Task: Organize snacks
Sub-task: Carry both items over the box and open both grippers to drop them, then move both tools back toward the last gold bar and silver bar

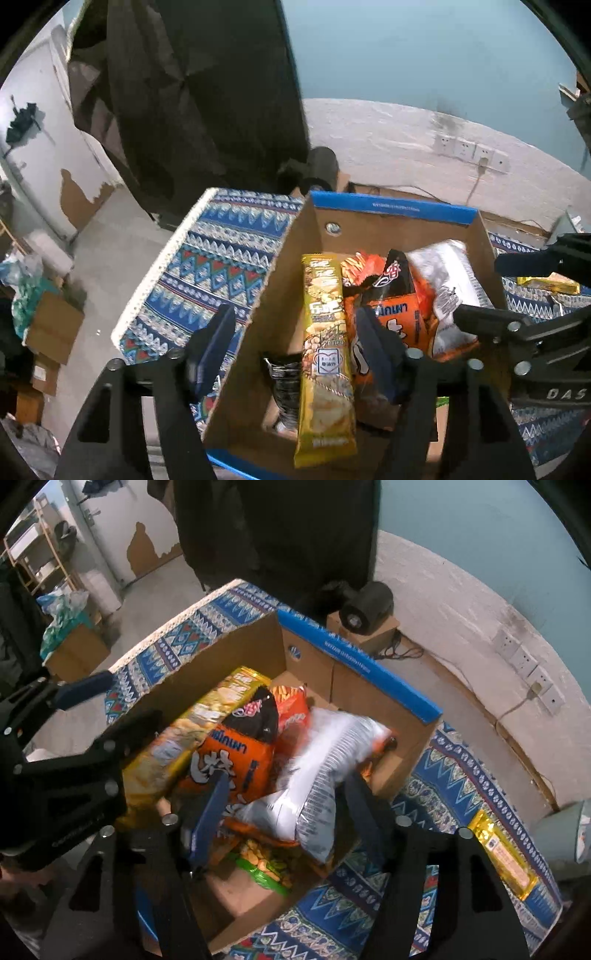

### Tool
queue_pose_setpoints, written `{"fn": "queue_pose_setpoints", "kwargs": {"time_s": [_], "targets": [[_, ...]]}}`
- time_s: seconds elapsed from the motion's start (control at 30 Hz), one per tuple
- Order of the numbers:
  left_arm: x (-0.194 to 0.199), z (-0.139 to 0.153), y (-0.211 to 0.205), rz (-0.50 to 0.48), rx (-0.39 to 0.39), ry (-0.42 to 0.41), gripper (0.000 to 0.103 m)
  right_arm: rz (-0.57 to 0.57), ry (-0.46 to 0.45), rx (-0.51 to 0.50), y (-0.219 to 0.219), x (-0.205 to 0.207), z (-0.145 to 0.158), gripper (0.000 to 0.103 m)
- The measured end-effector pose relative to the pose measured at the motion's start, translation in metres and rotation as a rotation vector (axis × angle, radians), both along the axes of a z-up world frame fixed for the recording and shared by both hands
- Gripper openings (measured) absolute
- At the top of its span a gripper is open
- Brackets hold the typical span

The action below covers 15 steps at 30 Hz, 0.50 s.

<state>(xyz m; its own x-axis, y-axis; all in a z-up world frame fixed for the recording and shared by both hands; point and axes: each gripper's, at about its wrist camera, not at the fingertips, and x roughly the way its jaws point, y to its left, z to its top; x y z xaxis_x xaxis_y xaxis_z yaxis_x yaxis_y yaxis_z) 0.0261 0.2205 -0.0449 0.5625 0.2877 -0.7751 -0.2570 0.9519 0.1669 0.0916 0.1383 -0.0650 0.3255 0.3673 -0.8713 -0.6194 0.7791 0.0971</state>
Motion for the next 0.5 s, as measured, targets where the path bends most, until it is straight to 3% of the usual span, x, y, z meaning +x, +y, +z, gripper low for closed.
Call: {"fn": "queue_pose_setpoints", "kwargs": {"time_s": [0.23, 0.5], "targets": [[-0.001, 0.011, -0.015, -0.037, -0.006, -0.017, 0.073, -0.044, -0.037, 0.033, -0.025, 0.001, 0.018, 0.076], [0.002, 0.018, -0.045, -0.103, 0.01, -0.022, 0.075, -0.075, -0.057, 0.007, -0.055, 0.0, 0.023, 0.076]]}}
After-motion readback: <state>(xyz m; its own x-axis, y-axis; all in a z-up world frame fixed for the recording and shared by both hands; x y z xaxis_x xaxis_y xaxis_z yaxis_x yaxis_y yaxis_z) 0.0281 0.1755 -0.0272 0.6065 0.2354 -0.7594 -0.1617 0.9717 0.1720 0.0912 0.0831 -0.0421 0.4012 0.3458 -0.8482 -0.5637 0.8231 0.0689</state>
